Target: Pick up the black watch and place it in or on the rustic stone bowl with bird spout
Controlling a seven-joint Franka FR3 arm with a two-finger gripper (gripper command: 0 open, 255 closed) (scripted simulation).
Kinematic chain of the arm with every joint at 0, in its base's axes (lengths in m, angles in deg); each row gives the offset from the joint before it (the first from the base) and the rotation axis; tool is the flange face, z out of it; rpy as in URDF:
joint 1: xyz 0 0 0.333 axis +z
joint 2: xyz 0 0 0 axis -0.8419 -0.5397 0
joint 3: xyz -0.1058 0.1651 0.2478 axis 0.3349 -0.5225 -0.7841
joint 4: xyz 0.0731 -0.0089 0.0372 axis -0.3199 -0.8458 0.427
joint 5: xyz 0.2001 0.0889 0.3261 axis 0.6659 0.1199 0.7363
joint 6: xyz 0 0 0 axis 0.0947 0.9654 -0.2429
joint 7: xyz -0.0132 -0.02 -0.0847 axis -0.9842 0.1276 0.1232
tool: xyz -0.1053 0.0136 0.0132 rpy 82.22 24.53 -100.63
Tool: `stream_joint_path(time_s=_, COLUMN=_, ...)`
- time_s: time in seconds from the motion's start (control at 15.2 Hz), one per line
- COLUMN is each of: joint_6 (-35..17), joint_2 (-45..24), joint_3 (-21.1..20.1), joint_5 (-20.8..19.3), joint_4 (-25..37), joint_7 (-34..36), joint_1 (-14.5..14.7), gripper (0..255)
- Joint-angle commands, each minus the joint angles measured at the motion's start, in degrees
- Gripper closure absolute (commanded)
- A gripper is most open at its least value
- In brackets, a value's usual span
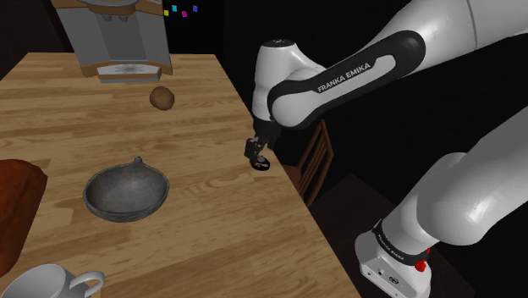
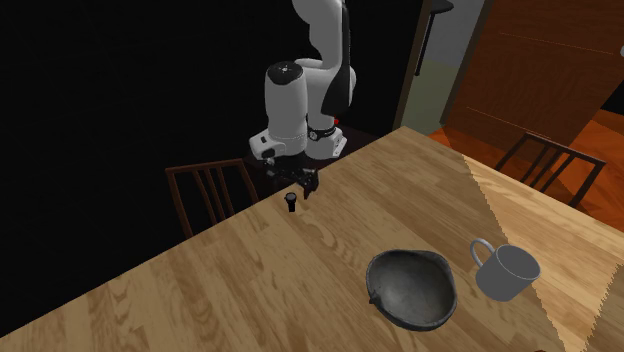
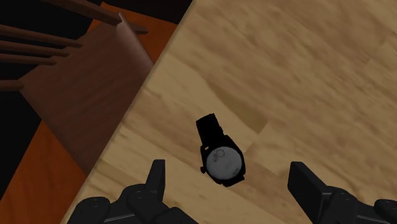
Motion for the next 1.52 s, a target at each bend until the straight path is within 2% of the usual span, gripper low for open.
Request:
stream_joint_path(time_s=0.0, joint_6=-1.9, joint_2=-1.4, joint_3=-0.1, joint_5=-0.5, joint_4=-0.4, joint_7=0.3, joint_1=-0.1, gripper=0)
stream_joint_path(time_s=0.07, joint_6=-3.2, joint_2=-2.4, joint_3=-0.1, joint_5=-0.9, joint_4=-0.9, joint_7=0.6, joint_1=-0.2, gripper=0)
stream_joint_path(time_s=0.59, joint_6=-3.2, joint_2=-2.4, joint_3=-0.1, joint_5=-0.9, joint_4=-0.9, joint_7=0.6, joint_1=-0.2, gripper=0)
stream_joint_path(time_s=0.66, joint_6=-3.2, joint_2=-2.4, joint_3=-0.1, joint_5=-0.9, joint_4=-0.9, joint_7=0.6, joint_1=-0.2, gripper=255)
stream_joint_path(time_s=1.25, joint_6=-3.2, joint_2=-2.4, joint_3=-0.1, joint_5=-0.9, joint_4=-0.9, joint_7=0.6, joint_1=-0.2, gripper=255)
stream_joint_path(time_s=1.45, joint_6=-0.6, joint_2=-0.5, joint_3=0.0, joint_5=-0.2, joint_4=-0.1, joint_7=0.0, joint_1=-0.1, gripper=255)
